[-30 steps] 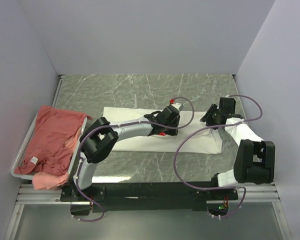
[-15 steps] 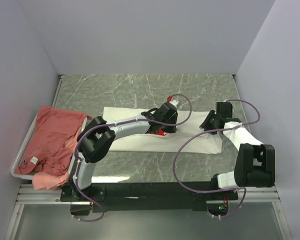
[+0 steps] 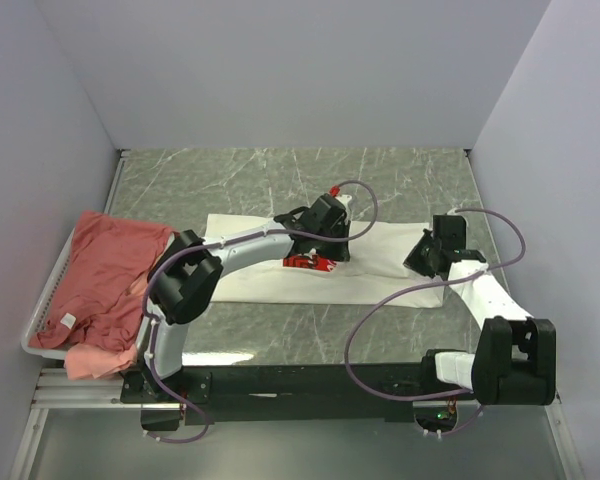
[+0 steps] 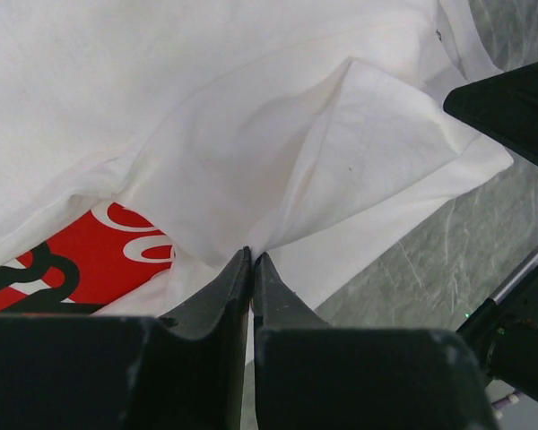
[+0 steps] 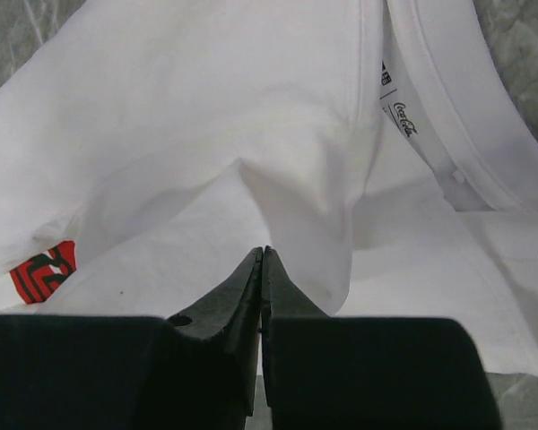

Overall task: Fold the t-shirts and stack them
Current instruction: Fold the tshirt

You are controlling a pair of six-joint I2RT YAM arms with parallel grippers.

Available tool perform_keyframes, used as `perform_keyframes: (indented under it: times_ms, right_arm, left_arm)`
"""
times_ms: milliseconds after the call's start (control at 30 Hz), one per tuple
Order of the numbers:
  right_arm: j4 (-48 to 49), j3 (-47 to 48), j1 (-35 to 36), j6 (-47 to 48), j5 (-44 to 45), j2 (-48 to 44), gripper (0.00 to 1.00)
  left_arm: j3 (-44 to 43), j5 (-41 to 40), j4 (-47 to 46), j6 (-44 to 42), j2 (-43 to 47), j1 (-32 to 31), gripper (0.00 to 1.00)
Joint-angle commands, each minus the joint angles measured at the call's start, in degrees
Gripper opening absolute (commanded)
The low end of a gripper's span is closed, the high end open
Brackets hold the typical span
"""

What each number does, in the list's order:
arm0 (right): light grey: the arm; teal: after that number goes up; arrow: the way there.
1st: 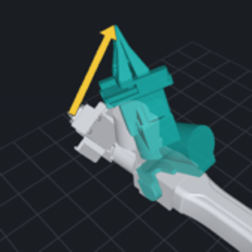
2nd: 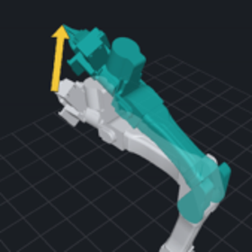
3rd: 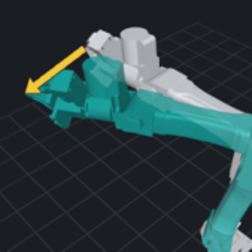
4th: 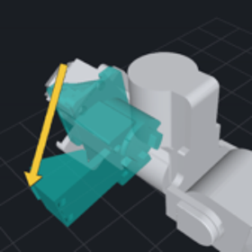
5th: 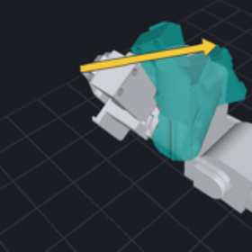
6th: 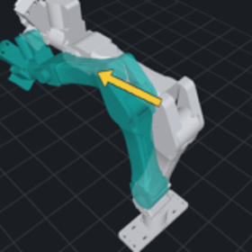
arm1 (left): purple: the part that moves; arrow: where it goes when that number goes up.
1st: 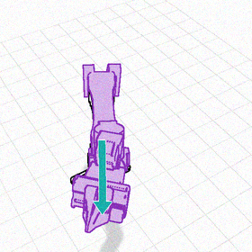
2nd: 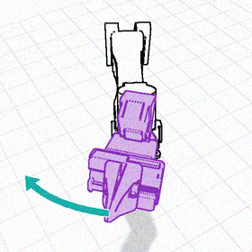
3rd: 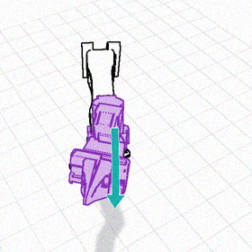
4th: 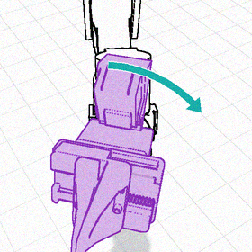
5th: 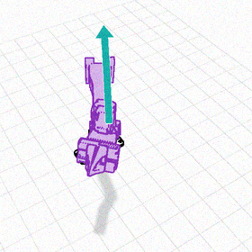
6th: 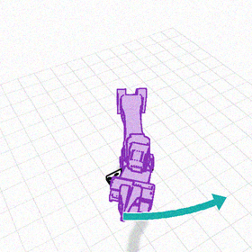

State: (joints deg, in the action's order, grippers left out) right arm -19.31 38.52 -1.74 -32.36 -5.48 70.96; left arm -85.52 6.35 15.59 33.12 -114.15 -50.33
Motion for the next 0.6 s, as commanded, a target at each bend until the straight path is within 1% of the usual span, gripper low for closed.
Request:
perform_keyframes:
  times_ms: [0,167,200,233,300,333,400,433,533,567]
  right_arm:
    - [-0.4,-1.0,0.7,-1.2,1.5,-3.5,0.06]
    - [-0.8,-2.7,1.1,-2.3,2.6,-6.1,0.04]
    - [-0.7,-3.3,1.1,-2.3,2.7,-6.4,0.04]
    - [-0.7,-3.4,1.1,-2.4,3.0,-6.4,0.04]
    - [-0.6,-3.2,1.1,-1.9,2.8,-5.8,0.08]
    - [-0.5,-2.8,1.1,-1.5,2.8,-5.3,0.15]
    - [-0.5,-2.4,1.2,-1.1,3.6,-4.9,0.24]
    - [-0.1,-1.9,1.2,-0.5,3.7,-4.3,0.34]
    - [0.0,-0.7,1.1,0.1,4.8,-2.8,0.45]
    - [-0.1,-0.5,1.1,0.2,4.9,-2.1,0.45]
  left_arm:
    - [-3.4,5.8,1.4,-1.8,2.8,1.3,0.10]
    - [-5.8,11.9,3.3,-2.2,1.4,3.5,0.13]
    - [-6.1,14.5,3.3,-2.4,1.1,3.7,0.13]
    - [-6.5,15.5,3.7,-2.6,0.8,4.1,0.14]
    - [-7.7,16.7,4.4,-2.8,-0.5,4.2,0.15]
    - [-8.3,17.9,5.6,-3.0,-1.1,4.3,0.16]
    - [-10.3,18.8,6.8,-3.2,-3.4,4.4,0.17]
    - [-11.3,18.7,7.7,-3.2,-4.1,4.4,0.17]
    - [-12.5,19.0,9.5,-3.3,-6.7,4.4,0.16]
    - [-12.4,19.2,9.6,-3.2,-7.4,4.4,0.16]
